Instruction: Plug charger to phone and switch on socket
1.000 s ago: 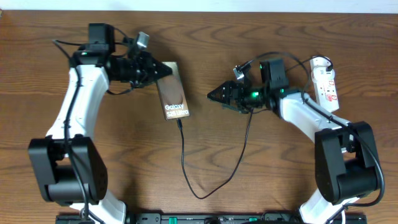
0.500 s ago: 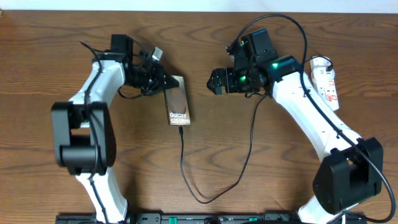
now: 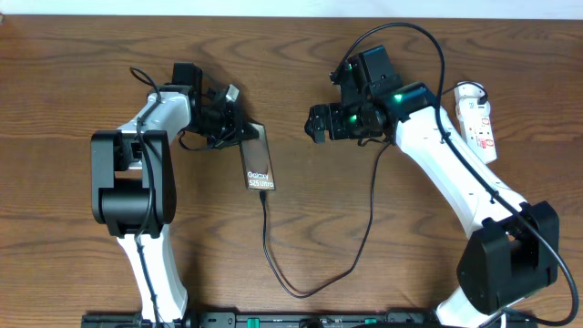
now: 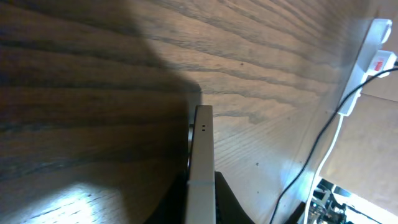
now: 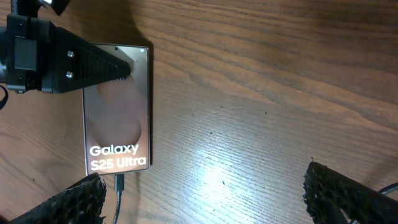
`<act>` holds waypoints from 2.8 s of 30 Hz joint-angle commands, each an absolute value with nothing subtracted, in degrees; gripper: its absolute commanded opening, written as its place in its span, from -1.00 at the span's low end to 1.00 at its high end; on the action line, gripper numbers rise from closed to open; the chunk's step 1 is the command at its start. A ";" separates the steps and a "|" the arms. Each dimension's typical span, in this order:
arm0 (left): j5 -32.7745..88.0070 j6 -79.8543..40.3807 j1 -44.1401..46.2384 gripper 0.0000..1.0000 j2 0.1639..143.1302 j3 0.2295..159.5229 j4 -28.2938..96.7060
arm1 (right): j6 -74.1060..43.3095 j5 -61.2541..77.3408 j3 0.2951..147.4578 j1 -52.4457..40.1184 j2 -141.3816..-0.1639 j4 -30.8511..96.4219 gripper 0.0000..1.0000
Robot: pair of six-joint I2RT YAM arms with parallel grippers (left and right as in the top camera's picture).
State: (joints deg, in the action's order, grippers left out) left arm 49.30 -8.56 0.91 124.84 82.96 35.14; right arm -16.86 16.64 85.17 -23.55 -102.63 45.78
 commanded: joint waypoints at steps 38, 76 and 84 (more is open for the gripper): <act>15.25 -7.53 0.69 -0.10 125.10 83.57 36.38 | -15.57 15.29 85.65 -24.10 -101.91 47.99 0.98; 18.90 -15.11 0.75 -0.06 80.84 89.17 55.53 | -4.97 21.17 83.07 14.33 -84.77 60.07 -0.98; 19.20 -15.11 0.73 0.59 81.34 89.17 55.68 | -4.40 26.28 80.05 27.81 -91.98 54.48 -0.98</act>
